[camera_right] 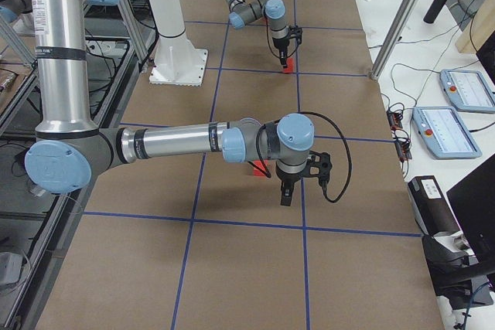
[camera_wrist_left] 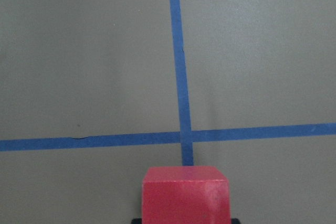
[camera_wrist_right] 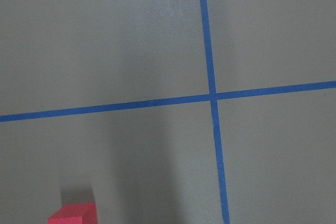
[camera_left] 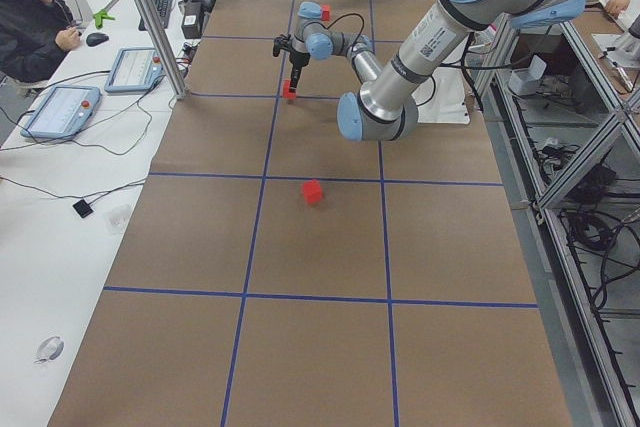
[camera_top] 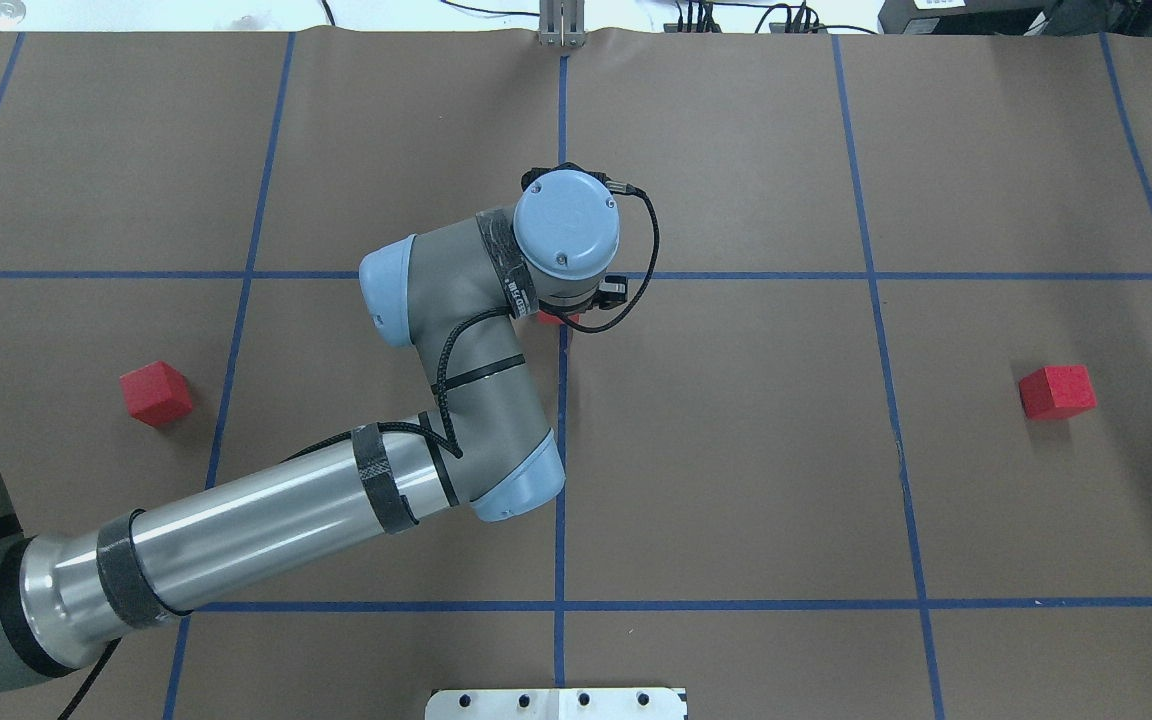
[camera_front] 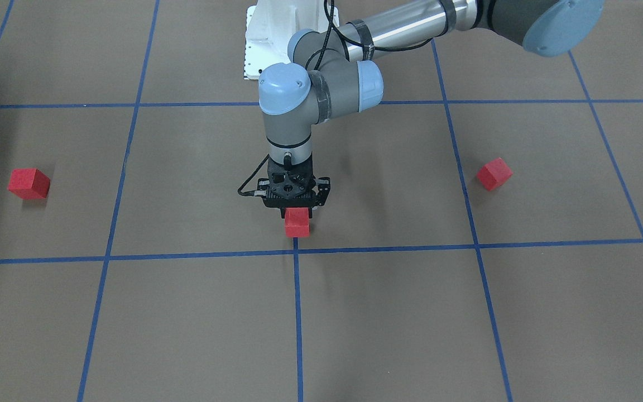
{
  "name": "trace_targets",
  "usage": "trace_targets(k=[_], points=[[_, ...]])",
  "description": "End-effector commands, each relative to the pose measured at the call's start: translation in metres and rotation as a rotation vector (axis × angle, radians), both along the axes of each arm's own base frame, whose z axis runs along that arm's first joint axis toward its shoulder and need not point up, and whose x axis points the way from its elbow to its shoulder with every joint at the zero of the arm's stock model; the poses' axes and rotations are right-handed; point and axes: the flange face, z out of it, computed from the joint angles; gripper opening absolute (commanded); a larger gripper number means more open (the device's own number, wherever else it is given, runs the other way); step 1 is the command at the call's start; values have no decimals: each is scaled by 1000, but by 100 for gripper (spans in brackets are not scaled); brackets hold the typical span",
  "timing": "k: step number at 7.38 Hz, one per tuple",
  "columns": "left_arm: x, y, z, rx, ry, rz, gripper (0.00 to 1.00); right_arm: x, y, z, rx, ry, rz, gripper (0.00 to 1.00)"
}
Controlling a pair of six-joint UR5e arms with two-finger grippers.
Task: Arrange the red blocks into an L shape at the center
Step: 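Lower the red cube at the grid center and open the left gripper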
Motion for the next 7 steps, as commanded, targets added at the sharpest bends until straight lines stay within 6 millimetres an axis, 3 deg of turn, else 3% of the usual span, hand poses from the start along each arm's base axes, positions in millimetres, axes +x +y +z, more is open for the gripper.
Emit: trace_targets(k=[1, 7], points=[[0, 1, -1, -2, 5, -3, 0, 0, 0, 0, -1, 0, 0, 99], [4, 4, 0, 4, 17, 3, 6, 0, 0, 1, -1, 0, -1, 99]])
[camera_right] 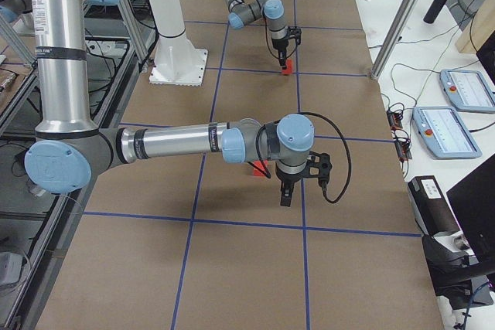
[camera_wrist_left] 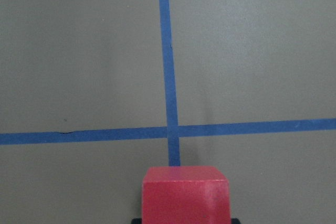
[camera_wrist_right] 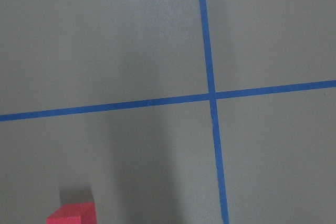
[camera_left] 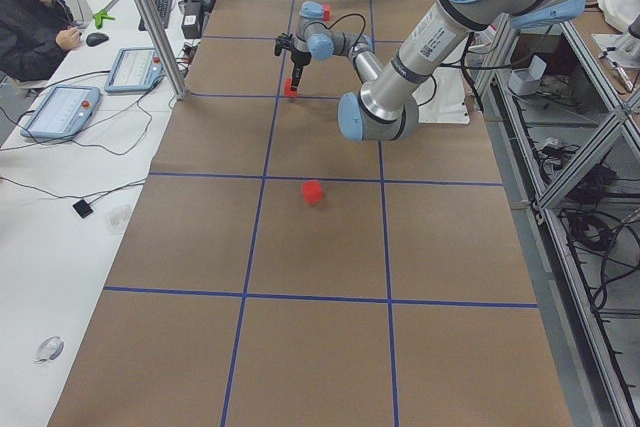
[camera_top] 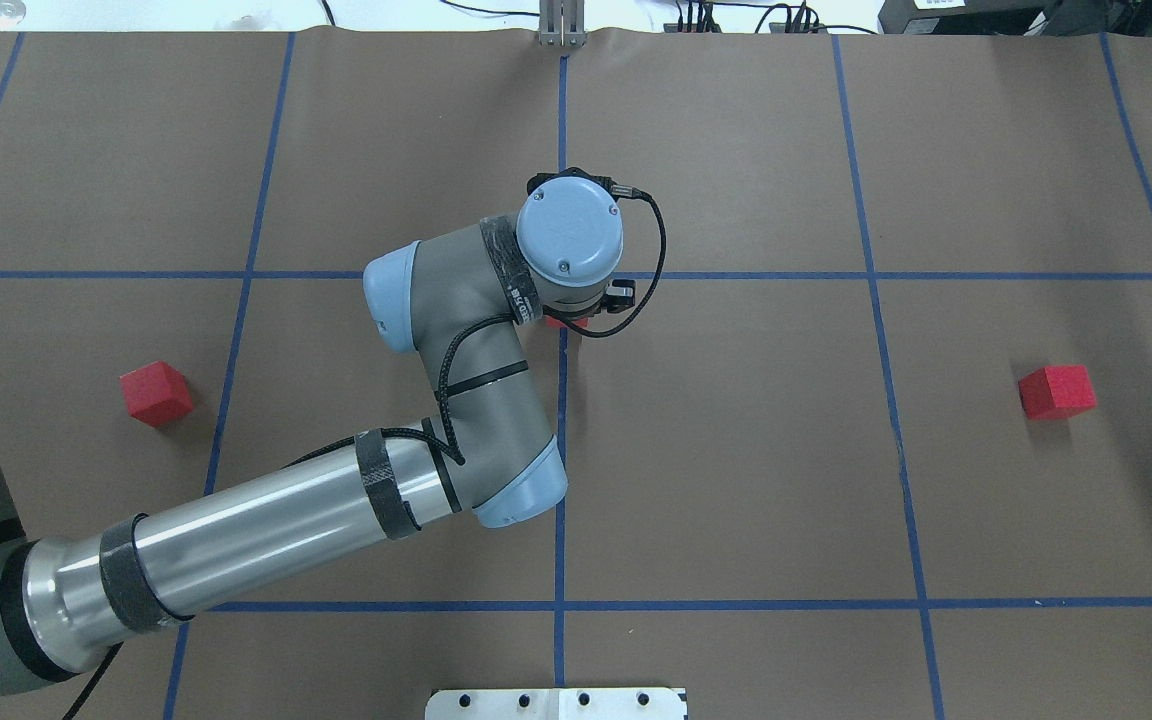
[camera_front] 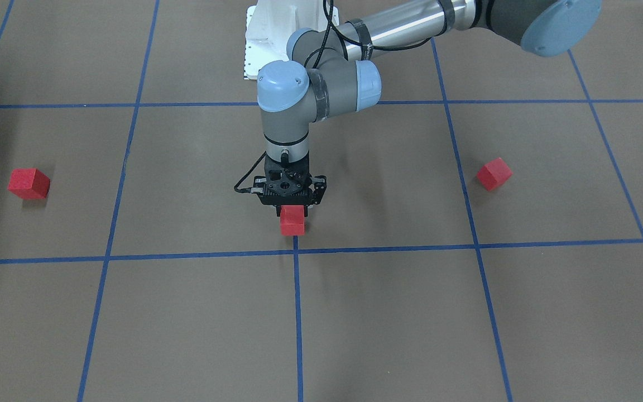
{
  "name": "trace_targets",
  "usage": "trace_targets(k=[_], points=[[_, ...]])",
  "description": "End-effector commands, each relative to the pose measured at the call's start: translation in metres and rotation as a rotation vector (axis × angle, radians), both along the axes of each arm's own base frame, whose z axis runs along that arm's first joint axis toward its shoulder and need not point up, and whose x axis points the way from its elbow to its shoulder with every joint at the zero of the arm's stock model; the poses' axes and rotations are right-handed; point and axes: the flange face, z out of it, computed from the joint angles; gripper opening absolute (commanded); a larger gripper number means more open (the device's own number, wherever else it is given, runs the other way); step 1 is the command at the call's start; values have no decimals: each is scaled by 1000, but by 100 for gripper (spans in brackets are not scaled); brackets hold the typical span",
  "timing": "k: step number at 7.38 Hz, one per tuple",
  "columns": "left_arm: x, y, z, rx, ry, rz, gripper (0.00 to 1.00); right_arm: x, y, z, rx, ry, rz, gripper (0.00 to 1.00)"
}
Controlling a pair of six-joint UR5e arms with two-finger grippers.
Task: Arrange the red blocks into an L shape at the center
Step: 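Lower the red cube at the grid center and open the left gripper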
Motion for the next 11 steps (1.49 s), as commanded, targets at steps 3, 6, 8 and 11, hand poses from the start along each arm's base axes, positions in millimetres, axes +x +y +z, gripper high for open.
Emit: trace_targets(k=[3, 6, 8, 11], points=[[1, -1, 5, -3, -8, 2, 25, 0, -1, -1, 2, 1, 0, 99], [7, 6, 8, -7, -10, 9, 90, 0, -1, -1, 3, 1, 0, 99], [-5, 2, -8, 6, 18, -1, 96, 0, -4, -5, 11, 3, 0, 99], [-81, -33, -48, -68, 142, 15, 99, 0, -12, -29, 65, -2, 0, 99]])
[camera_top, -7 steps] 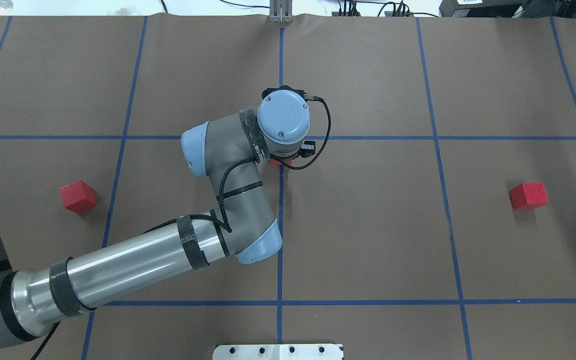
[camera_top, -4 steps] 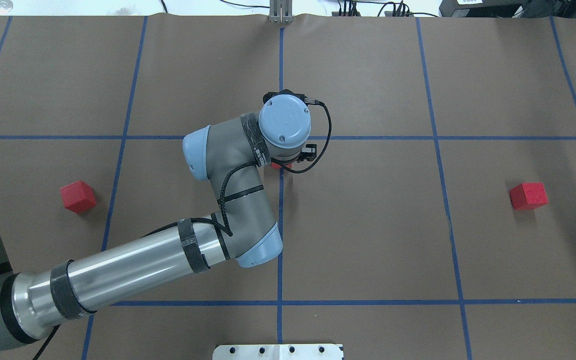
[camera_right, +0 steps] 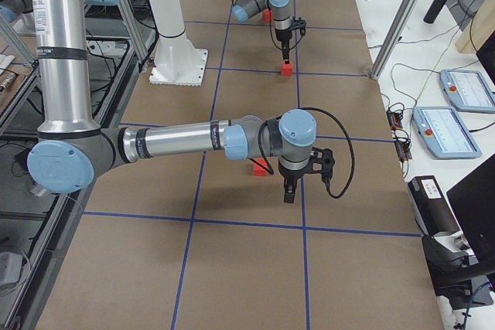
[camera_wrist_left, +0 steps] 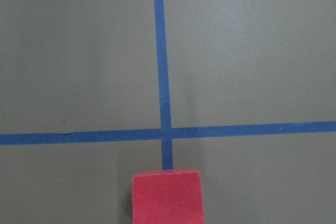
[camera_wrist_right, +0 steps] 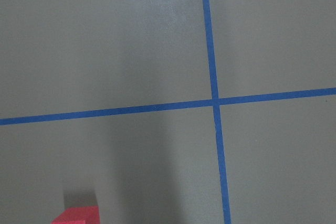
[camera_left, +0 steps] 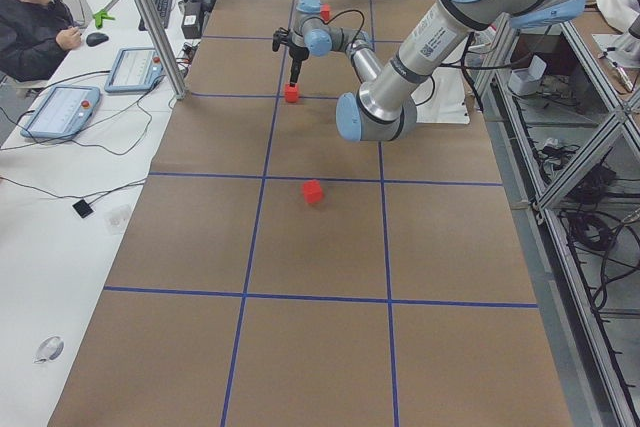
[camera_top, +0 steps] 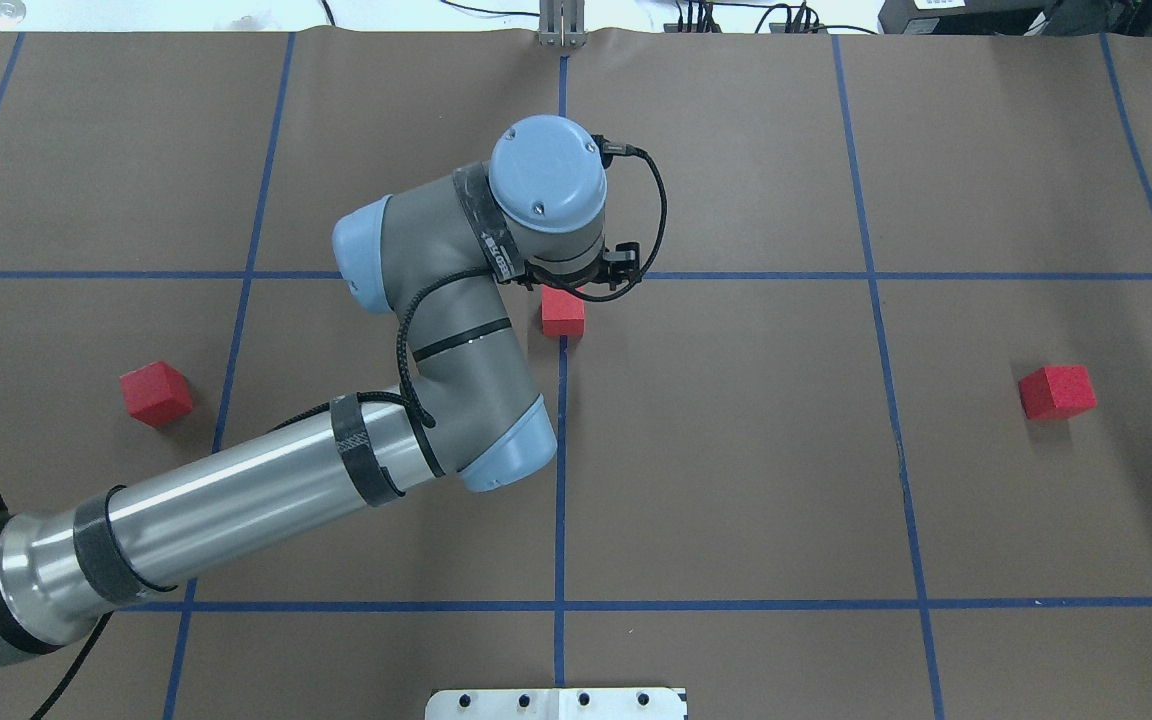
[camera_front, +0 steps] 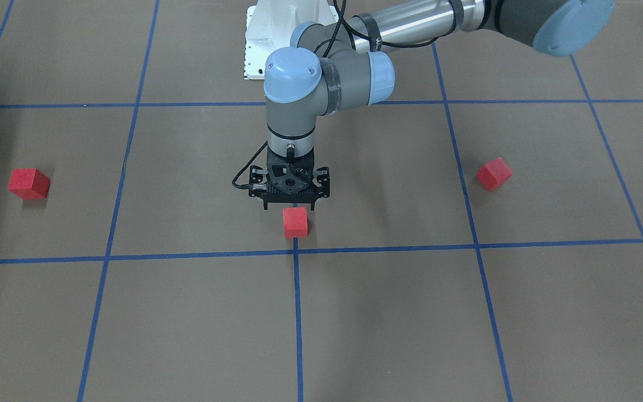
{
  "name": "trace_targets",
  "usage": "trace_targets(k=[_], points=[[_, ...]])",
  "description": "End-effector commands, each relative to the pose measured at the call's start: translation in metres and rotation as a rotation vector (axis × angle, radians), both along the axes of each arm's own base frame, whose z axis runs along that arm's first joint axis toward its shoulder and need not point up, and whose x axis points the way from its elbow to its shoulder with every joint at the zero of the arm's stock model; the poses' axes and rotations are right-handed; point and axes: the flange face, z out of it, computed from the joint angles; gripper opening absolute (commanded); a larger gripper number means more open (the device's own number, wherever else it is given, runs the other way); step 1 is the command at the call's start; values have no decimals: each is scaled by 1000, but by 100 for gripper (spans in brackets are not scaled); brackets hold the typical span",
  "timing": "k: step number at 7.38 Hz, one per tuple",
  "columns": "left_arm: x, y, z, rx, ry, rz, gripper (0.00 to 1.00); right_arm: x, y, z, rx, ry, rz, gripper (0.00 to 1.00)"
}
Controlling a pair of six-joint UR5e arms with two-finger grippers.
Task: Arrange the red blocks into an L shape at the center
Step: 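Lower the red cube at the grid center and open the left gripper, then raise the left gripper away while the right gripper descends onto the nearby red cube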
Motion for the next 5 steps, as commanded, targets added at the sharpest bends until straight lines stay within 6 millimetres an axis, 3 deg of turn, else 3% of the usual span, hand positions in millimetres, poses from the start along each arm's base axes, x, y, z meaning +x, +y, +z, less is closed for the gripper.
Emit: trace_targets(k=[1, 2, 4, 5], points=[[-37, -18, -12, -19, 38, -13, 99, 2, -24, -41, 75, -6, 6, 99], [-47, -21, -2, -20, 35, -25, 99, -1, -17, -18, 36, -26, 2, 99], [-78, -44, 6, -21, 35, -69, 99, -14, 9, 1, 163, -44, -28, 99], [-99, -59, 21, -62, 44, -58, 99, -28, 18, 0, 190, -51, -58, 99]])
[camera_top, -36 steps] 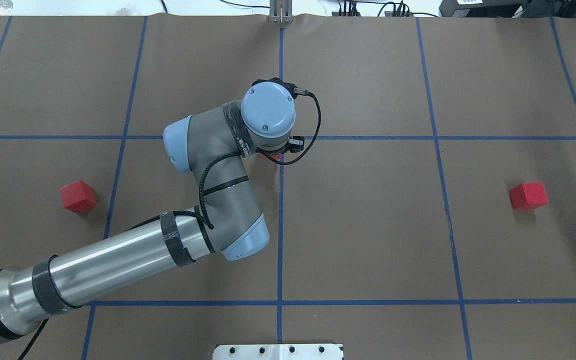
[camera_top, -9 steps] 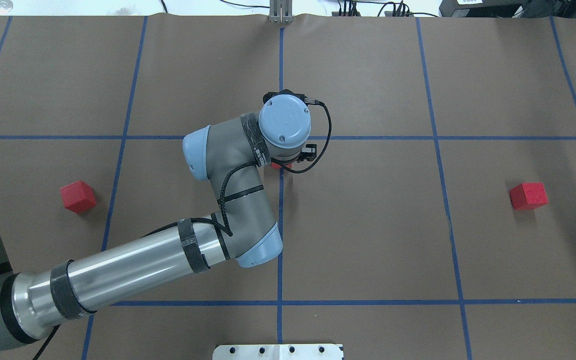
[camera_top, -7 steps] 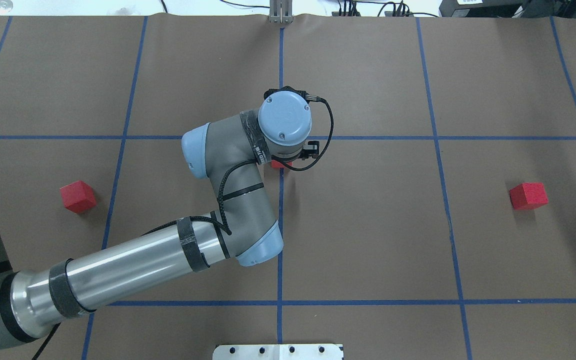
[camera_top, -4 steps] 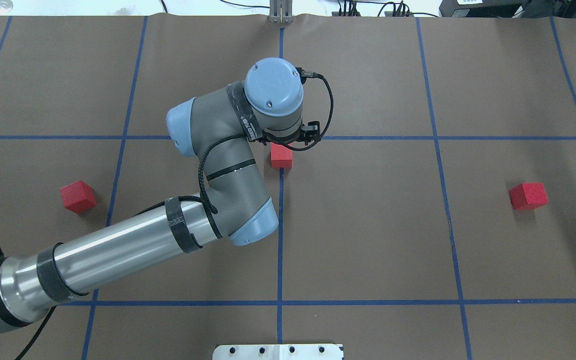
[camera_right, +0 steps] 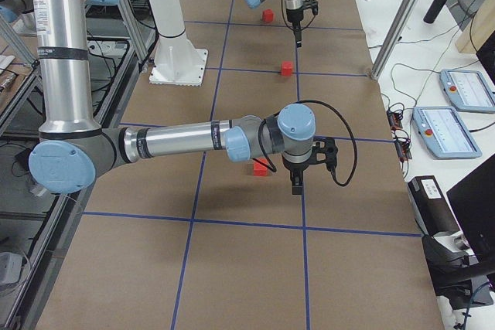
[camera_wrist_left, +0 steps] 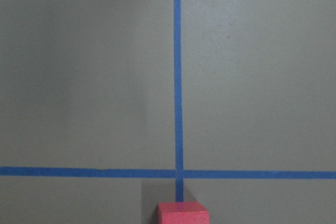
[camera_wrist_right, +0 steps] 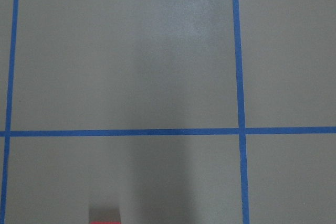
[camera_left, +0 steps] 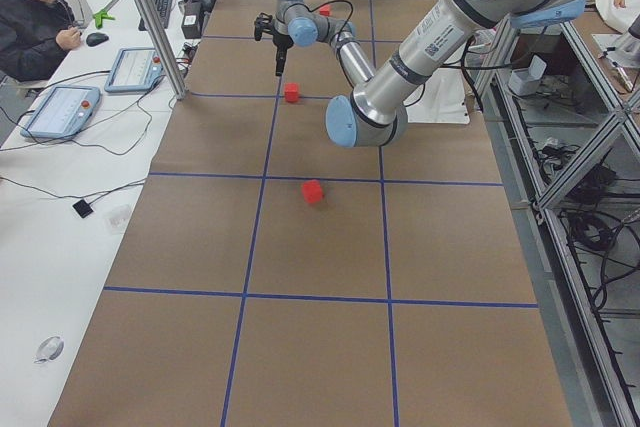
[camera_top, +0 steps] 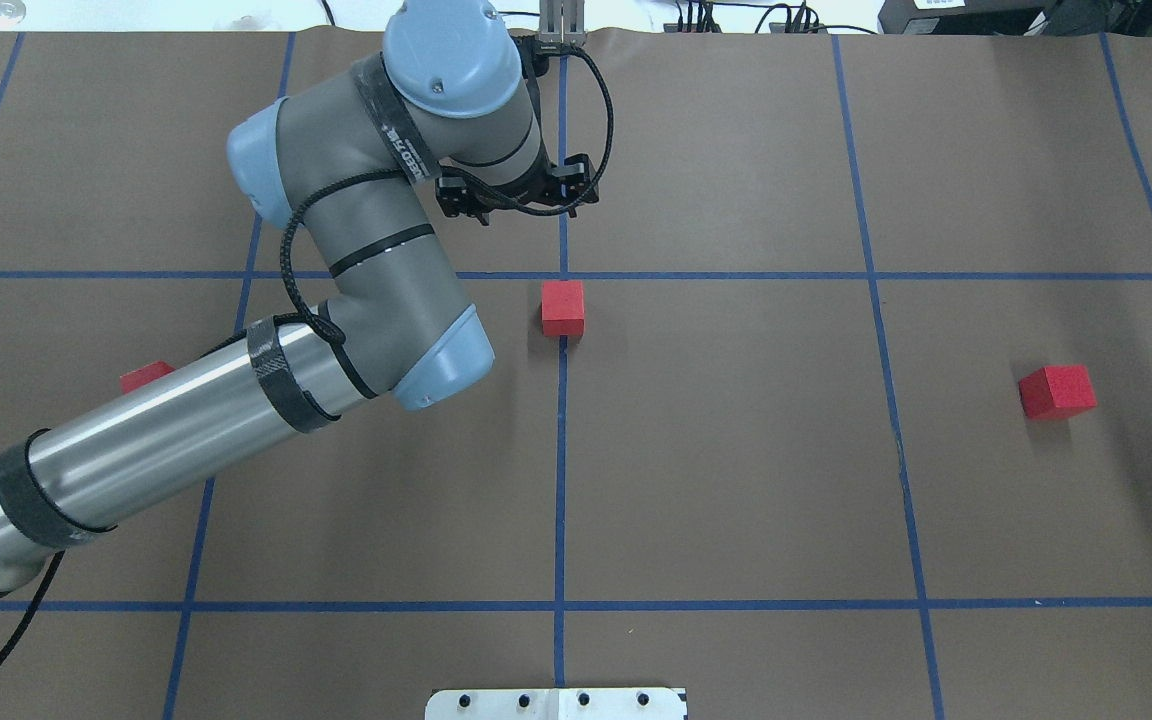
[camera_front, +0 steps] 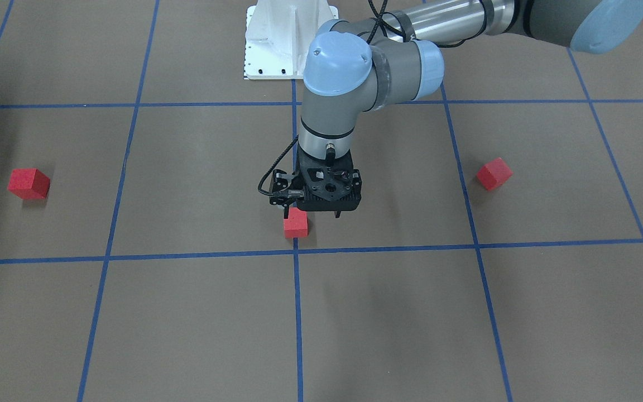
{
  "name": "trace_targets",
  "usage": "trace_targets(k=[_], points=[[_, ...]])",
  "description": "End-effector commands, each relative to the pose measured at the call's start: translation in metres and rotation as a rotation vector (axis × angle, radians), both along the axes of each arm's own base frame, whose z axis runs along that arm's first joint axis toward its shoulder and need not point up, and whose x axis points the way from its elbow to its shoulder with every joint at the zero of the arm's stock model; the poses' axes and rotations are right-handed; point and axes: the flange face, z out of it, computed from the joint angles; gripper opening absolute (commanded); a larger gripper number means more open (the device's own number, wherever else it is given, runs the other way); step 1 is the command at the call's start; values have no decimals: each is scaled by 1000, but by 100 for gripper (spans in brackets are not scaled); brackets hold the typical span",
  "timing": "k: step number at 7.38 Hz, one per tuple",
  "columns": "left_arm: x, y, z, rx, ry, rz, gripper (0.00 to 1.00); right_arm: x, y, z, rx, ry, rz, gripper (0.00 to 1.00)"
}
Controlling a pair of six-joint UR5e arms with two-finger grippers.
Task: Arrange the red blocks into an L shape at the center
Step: 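Raise the left gripper away while the right gripper descends onto the nearby red cube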
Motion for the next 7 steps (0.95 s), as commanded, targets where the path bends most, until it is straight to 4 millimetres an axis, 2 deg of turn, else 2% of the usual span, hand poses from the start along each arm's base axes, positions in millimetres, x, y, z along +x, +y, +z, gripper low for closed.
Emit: trace_targets(k=[1, 2, 3, 5, 6, 7], points=[[-55, -35, 26, -61, 27, 0, 99, -36, 23, 1, 44, -13, -71, 99], [-81, -46, 36, -68, 30, -27, 99, -67, 29, -11, -15, -28, -70, 99], [-96, -55, 47, -75, 26, -48, 100, -106, 43, -27, -136, -41, -33, 99], [-109, -48, 85, -60, 7, -12, 100, -128, 81, -14, -160, -57, 1, 99], [-129, -45, 112, -36, -9, -4, 100, -141, 100, -6, -120, -49, 27, 100], [-143, -48, 123, -38, -9, -3, 100, -168, 110, 10, -87, 31, 5, 100]])
